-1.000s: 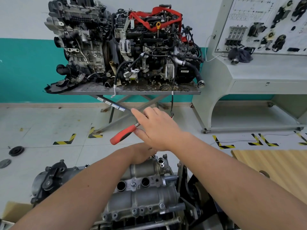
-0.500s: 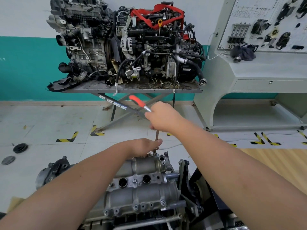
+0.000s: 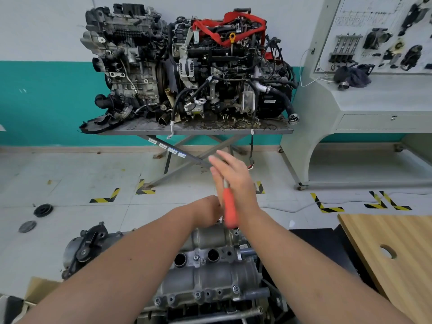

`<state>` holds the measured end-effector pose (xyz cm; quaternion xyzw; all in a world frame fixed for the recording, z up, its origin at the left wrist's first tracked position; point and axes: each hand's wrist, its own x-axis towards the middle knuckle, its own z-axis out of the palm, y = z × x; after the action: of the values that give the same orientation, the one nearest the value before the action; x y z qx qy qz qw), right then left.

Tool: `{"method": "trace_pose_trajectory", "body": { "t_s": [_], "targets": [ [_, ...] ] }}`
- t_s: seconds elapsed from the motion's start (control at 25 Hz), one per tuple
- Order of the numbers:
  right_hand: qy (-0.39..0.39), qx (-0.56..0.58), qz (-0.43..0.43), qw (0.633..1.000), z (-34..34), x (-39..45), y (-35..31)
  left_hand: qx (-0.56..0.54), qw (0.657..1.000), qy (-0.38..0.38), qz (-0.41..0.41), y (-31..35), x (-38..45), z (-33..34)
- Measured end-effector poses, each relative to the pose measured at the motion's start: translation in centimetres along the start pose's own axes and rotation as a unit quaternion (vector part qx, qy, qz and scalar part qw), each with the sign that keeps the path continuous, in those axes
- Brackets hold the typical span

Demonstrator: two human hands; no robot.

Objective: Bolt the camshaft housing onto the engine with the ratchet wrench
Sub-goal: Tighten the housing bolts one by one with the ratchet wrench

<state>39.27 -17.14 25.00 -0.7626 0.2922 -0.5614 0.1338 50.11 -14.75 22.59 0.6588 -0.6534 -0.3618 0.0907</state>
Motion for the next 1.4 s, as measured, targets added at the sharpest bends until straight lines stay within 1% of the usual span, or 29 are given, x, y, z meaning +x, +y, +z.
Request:
{"method": "trace_pose_trajectory", "body": {
  "t_s": [0.04, 0.08, 0.12, 0.16, 0.24, 0.28, 0.36, 0.4, 0.48, 0.52, 0.56, 0.6, 0.64, 0.68, 0.72, 0.8, 0.88, 0.92, 0.96, 1.0, 1.04, 1.12, 1.16, 1.2, 1.24, 1.28, 1.32, 1.36, 1.4],
  "targets": [
    [-0.008, -0.087, -0.084, 0.993, 0.0, 0.2, 0.2, -0.048, 0.999, 0.005, 0.012, 0.0, 0.0, 0.1],
    [-0.031, -0.160, -0.126, 0.979, 0.1, 0.6, 0.1, -0.078, 0.996, 0.024, 0.030, 0.1, 0.0, 0.3],
    [-0.059, -0.224, -0.139, 0.963, -0.1, 1.0, -0.2, -0.076, 0.995, 0.057, 0.034, 0.3, -0.1, 0.4],
    [-0.080, -0.283, -0.137, 0.946, -0.2, 1.5, -0.7, -0.038, 0.996, 0.070, 0.031, 0.2, -0.1, 0.5],
    [-0.137, -0.381, -0.117, 0.907, -0.8, 2.3, -1.8, 0.038, 0.999, 0.006, 0.012, 0.4, 0.0, 0.5],
    [-0.188, -0.412, -0.091, 0.887, -1.2, 2.7, -2.4, 0.045, 0.999, -0.008, -0.009, 0.2, 0.1, 0.5],
    [-0.302, -0.423, -0.041, 0.853, -1.8, 3.8, -3.6, 0.050, 0.999, -0.007, -0.006, -0.1, 0.6, 0.5],
    [-0.334, -0.418, -0.026, 0.845, -1.9, 4.5, -4.0, 0.047, 0.999, -0.013, 0.001, -0.4, 0.8, 0.5],
    [-0.366, -0.392, 0.026, 0.843, -1.9, 6.1, -4.2, 0.053, 0.999, -0.009, -0.003, -0.4, 0.9, 0.6],
    [-0.388, -0.361, 0.087, 0.844, -1.8, 6.8, -4.4, 0.067, 0.998, -0.010, -0.006, -0.4, 0.9, 0.7],
    [-0.397, -0.291, 0.177, 0.852, -1.7, 7.3, -4.4, 0.077, 0.997, -0.008, -0.012, -0.6, 1.1, 0.9],
    [-0.380, -0.177, 0.288, 0.861, -1.7, 7.6, -4.2, 0.085, 0.996, -0.007, -0.019, -0.5, 1.1, 1.0],
    [-0.340, -0.043, 0.399, 0.851, -1.7, 7.4, -4.0, 0.089, 0.996, -0.002, -0.019, -0.4, 1.1, 1.0],
    [-0.285, 0.086, 0.490, 0.820, -1.8, 7.1, -4.1, 0.091, 0.996, 0.003, -0.017, -0.5, 1.1, 1.0],
    [-0.219, 0.205, 0.546, 0.782, -1.8, 6.6, -4.2, 0.094, 0.995, 0.008, -0.014, -0.4, 1.1, 1.0],
    [-0.088, 0.394, 0.578, 0.710, -1.6, 5.6, -4.0, 0.103, 0.995, 0.006, -0.009, -0.4, 1.2, 1.0],
    [0.013, 0.485, 0.578, 0.656, -1.1, 4.9, -3.4, 0.102, 0.995, -0.003, -0.015, -0.6, 1.3, 1.0],
    [0.048, 0.506, 0.574, 0.643, -0.9, 4.7, -3.1, 0.102, 0.995, -0.006, -0.019, -0.7, 1.3, 0.8],
    [0.073, 0.513, 0.563, 0.644, -0.8, 4.3, -2.8, 0.102, 0.995, -0.004, -0.017, -0.9, 1.4, 0.7],
    [0.085, 0.492, 0.544, 0.675, -0.7, 3.9, -2.8, 0.107, 0.994, -0.003, -0.012, -0.8, 1.3, 0.7],
    [0.079, 0.448, 0.513, 0.728, -0.7, 3.4, -2.7, 0.112, 0.994, -0.006, -0.009, -0.8, 1.3, 0.6],
    [0.032, 0.332, 0.421, 0.844, -0.5, 2.0, -3.0, 0.125, 0.992, -0.004, -0.020, -0.6, 1.4, 0.4],
    [0.002, 0.272, 0.353, 0.895, -0.5, 1.3, -3.2, 0.128, 0.992, -0.005, -0.020, -0.6, 1.4, 0.4],
    [-0.006, 0.189, 0.266, 0.945, -0.5, 0.6, -2.8, 0.127, 0.992, -0.002, -0.014, -0.5, 1.2, 0.5],
    [0.004, 0.081, 0.156, 0.984, -0.6, 0.2, -2.2, 0.115, 0.993, 0.001, -0.004, -0.3, 0.9, 0.5],
    [0.002, -0.022, 0.039, 0.999, -0.7, 0.2, -1.4, 0.077, 0.997, 0.006, 0.008, -0.1, 0.6, 0.6],
    [-0.011, -0.106, -0.059, 0.993, -1.1, 0.5, -1.0, 0.015, 0.999, 0.023, 0.017, 0.2, 0.4, 0.6],
    [-0.034, -0.176, -0.124, 0.976, -1.3, 1.0, -0.7, -0.040, 0.998, 0.040, 0.026, 0.5, 0.2, 0.7],
    [-0.064, -0.237, -0.164, 0.955, -1.5, 1.4, -0.7, -0.035, 0.998, 0.045, 0.019, 0.6, 0.3, 0.7]
  ]
}}
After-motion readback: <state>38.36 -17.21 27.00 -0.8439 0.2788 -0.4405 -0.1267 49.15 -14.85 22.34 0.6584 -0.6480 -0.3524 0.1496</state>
